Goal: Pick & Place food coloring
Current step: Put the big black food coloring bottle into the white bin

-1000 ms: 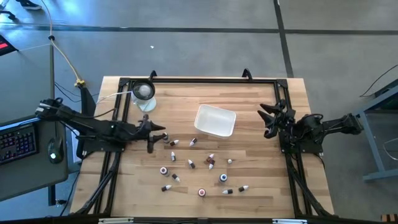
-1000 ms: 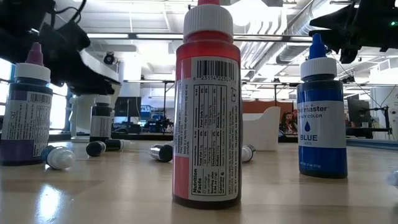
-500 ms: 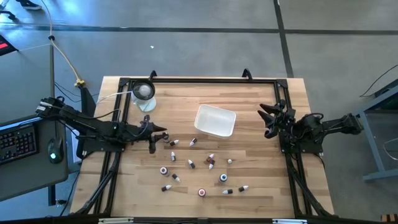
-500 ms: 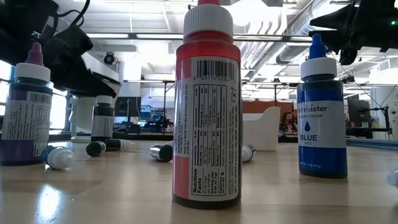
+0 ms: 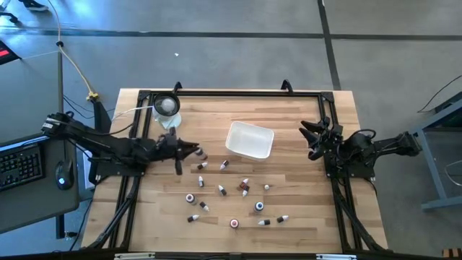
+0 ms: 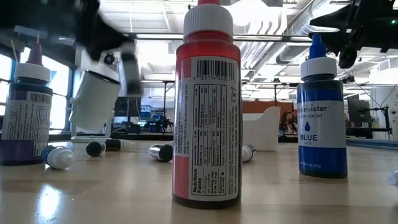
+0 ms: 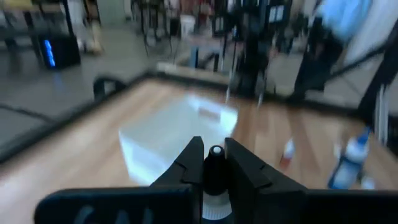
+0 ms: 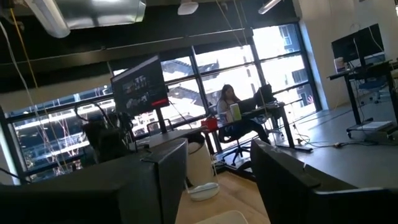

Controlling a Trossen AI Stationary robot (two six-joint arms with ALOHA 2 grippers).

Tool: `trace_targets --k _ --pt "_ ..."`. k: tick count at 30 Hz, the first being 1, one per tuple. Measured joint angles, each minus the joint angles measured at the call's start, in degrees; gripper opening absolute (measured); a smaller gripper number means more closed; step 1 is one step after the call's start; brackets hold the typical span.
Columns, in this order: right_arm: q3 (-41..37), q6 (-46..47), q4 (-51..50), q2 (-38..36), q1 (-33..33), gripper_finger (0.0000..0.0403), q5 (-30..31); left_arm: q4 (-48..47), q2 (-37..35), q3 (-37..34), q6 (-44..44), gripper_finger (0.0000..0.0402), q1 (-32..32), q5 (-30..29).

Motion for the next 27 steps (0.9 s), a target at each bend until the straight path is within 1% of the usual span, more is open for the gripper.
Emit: trace_targets --k 2,5,9,12,15,18,20,24,27 --pt "0.0 1.5 0.0 0.0 0.0 0.0169 0.0 -1.2 2.6 5.3 2.8 0.0027 1.4 0.7" --pt "0.0 2.7 0.0 0.0 0.0 0.0169 0.0 -6.3 8.9 13.4 4.2 0.0027 4.6 4.9" --pt "0.0 3.4 0.0 0.0 0.0 0.0169 -0.1 -9.0 23.8 24.4 4.1 0.0027 9.7 11.1" --pt "0.0 3.5 0.0 0.0 0.0 0.0169 -0.1 -8.4 35.3 31.9 0.6 0.0027 13.2 13.2" --pt "0.0 3.4 0.0 0.0 0.0 0.0169 -0.5 -6.4 44.2 38.1 -1.0 0.0027 16.4 15.6" --pt "0.0 3.3 0.0 0.0 0.0 0.0169 -0.6 -4.0 51.5 42.1 -0.8 0.0027 18.6 15.2" --pt "0.0 3.3 0.0 0.0 0.0 0.0169 -0.6 -3.6 54.9 43.5 -1.2 0.0027 20.0 14.3" --pt "0.0 3.3 0.0 0.0 0.0 0.0169 -2.3 -3.5 57.8 44.0 -3.5 0.0027 22.9 13.2" --pt "0.0 3.3 -0.4 0.0 0.0 0.0169 -3.9 -4.5 58.4 43.9 -3.9 0.0027 24.6 12.8"
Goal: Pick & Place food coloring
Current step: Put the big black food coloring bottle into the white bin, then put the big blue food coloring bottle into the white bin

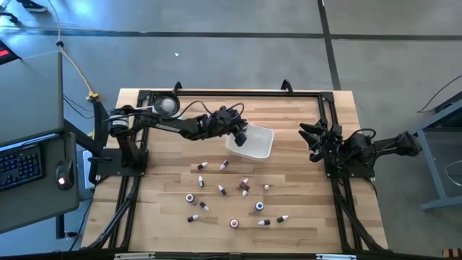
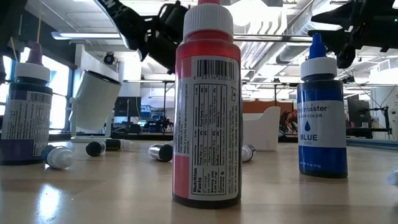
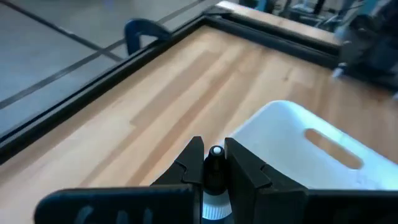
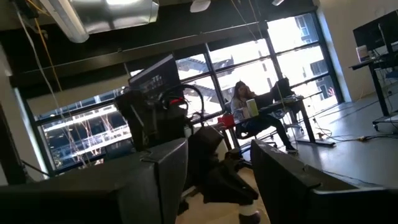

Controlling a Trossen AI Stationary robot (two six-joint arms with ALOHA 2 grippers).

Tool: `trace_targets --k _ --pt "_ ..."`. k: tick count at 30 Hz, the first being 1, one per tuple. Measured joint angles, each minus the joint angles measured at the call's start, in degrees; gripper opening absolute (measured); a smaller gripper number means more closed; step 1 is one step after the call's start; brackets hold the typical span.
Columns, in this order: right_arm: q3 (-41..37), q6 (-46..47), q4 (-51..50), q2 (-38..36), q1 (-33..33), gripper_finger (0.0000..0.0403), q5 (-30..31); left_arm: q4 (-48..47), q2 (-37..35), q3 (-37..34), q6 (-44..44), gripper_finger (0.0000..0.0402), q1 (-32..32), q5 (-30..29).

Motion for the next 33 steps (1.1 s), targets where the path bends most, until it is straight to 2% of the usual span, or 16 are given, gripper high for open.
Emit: trace_targets --k 9,15,24,29,33 --pt "0.0 0.0 -0.1 0.0 0.0 0.0169 -0.7 0.7 -0.1 0.1 0.0 0.0028 1.6 0.7" --pt "0.0 0.0 -0.1 0.0 0.0 0.0169 -0.7 0.0 1.5 0.1 -0.1 0.0074 1.5 -1.5" --pt "0.0 0.0 -0.1 0.0 0.0 0.0169 -0.7 1.8 4.2 0.0 0.1 0.0085 1.5 -2.1" --pt "0.0 0.0 -0.2 0.0 0.0 0.0169 -0.8 3.7 1.0 0.0 4.7 0.0086 1.5 -4.3" --pt "0.0 -0.4 -1.5 0.0 0.0 0.0169 -1.6 3.8 -4.1 0.0 8.2 0.0087 1.5 -3.5"
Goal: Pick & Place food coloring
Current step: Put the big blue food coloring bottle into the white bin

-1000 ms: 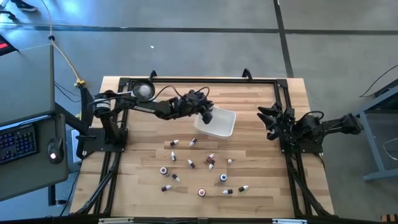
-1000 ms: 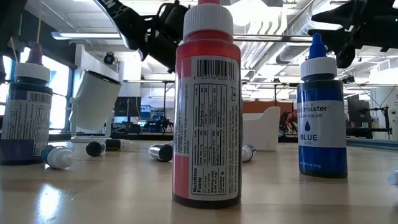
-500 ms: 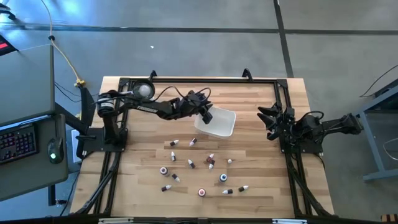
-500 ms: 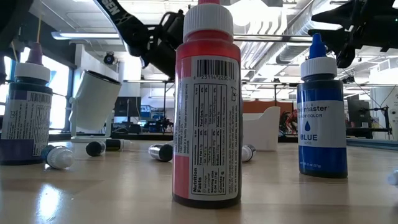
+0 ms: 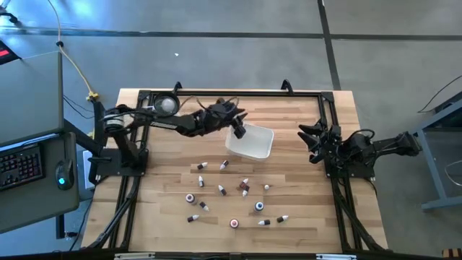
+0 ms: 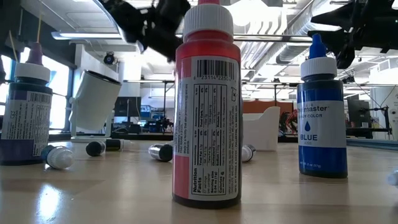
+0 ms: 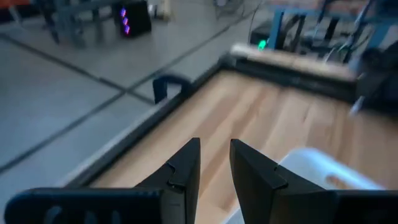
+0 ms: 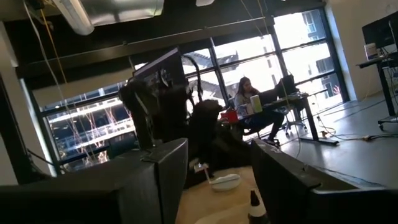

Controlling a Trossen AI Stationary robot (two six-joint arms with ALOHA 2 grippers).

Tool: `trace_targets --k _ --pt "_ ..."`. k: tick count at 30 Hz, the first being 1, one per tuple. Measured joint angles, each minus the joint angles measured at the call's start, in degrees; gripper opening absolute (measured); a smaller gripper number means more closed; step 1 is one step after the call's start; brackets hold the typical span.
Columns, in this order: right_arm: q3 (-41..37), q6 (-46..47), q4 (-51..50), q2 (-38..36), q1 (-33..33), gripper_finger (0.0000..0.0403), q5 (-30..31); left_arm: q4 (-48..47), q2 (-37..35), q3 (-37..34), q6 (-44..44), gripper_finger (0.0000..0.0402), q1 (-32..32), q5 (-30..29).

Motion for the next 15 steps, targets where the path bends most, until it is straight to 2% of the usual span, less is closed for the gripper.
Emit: trace_targets --k 3,9,11,15 --pt "0.0 -0.8 0.1 0.0 0.0 0.0169 -3.7 -2.8 -5.7 0.0 1.3 0.0087 0.0 3.9" --pt "0.0 -4.2 10.2 2.8 0.0 0.0169 -21.6 -15.2 -20.3 0.0 1.4 0.0087 0.0 15.4" --pt "0.1 -5.0 12.7 6.4 0.0 0.0168 -22.3 -20.6 -25.8 0.0 1.4 0.0087 0.0 19.1" --pt "5.3 -4.5 12.6 18.0 0.0 0.0157 -19.0 -33.1 -35.5 0.0 1.4 0.0087 0.0 26.5"
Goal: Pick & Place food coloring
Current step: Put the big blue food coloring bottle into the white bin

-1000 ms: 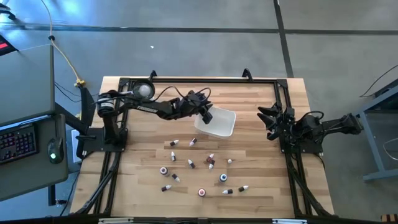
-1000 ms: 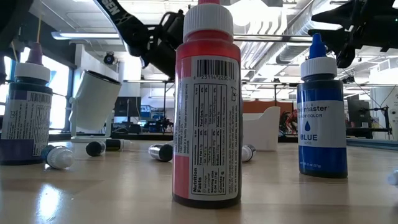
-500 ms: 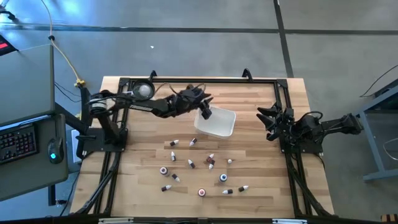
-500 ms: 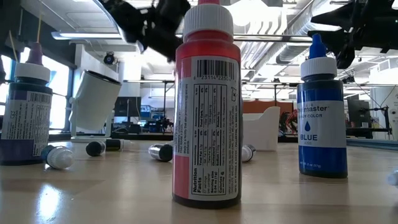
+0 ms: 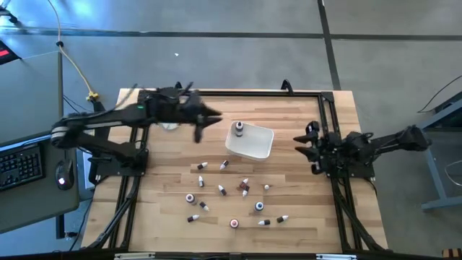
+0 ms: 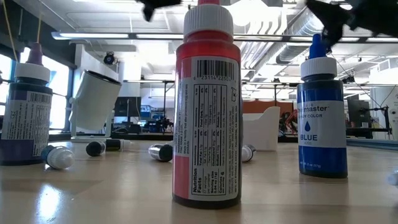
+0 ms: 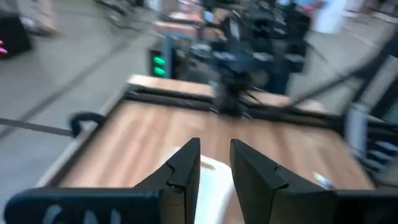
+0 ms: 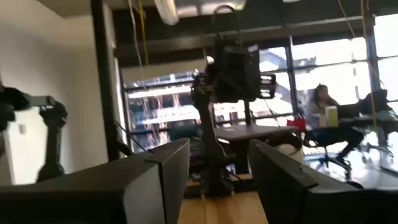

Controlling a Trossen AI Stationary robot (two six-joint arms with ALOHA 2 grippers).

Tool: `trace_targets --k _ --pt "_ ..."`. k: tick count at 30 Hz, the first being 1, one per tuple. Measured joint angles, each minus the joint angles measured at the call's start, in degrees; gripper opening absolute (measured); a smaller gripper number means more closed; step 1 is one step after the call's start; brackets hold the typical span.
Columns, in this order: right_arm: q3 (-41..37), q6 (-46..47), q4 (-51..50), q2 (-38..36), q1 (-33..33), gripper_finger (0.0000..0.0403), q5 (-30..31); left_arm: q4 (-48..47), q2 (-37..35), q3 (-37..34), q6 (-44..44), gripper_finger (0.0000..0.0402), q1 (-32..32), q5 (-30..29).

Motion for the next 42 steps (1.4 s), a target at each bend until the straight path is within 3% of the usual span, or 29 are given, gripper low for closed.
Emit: trace_targets --k 2,8,15,22,28,34,42 --pt "4.6 0.1 -0.3 7.8 0.0 0.0149 -1.8 -7.0 -3.9 0.0 0.0 0.0088 0.0 4.3" --pt "21.5 -5.2 -8.1 30.2 1.9 0.0134 -16.0 -24.9 -10.7 -0.5 -0.1 0.0088 -1.8 13.6" --pt "34.3 -7.7 -21.3 44.4 6.3 0.0144 -11.6 -26.8 -11.5 -7.5 -0.5 0.0088 -11.8 9.9" --pt "33.0 -4.3 -17.0 52.6 10.9 0.0160 -8.5 -22.0 -9.9 -13.4 0.2 0.0088 -19.6 -2.2" --pt "29.2 -2.8 -6.4 57.8 15.2 0.0155 -10.5 -18.9 -9.7 -14.9 -1.0 0.0088 -22.6 -3.1" --pt "25.0 -1.4 3.4 62.2 18.8 0.0150 -8.3 -16.2 -9.7 -14.9 -1.5 0.0088 -23.3 -3.1" --pt "23.3 2.5 8.4 67.5 19.5 0.0149 -5.8 -13.6 -9.8 -14.9 -1.5 0.0088 -23.3 -2.9"
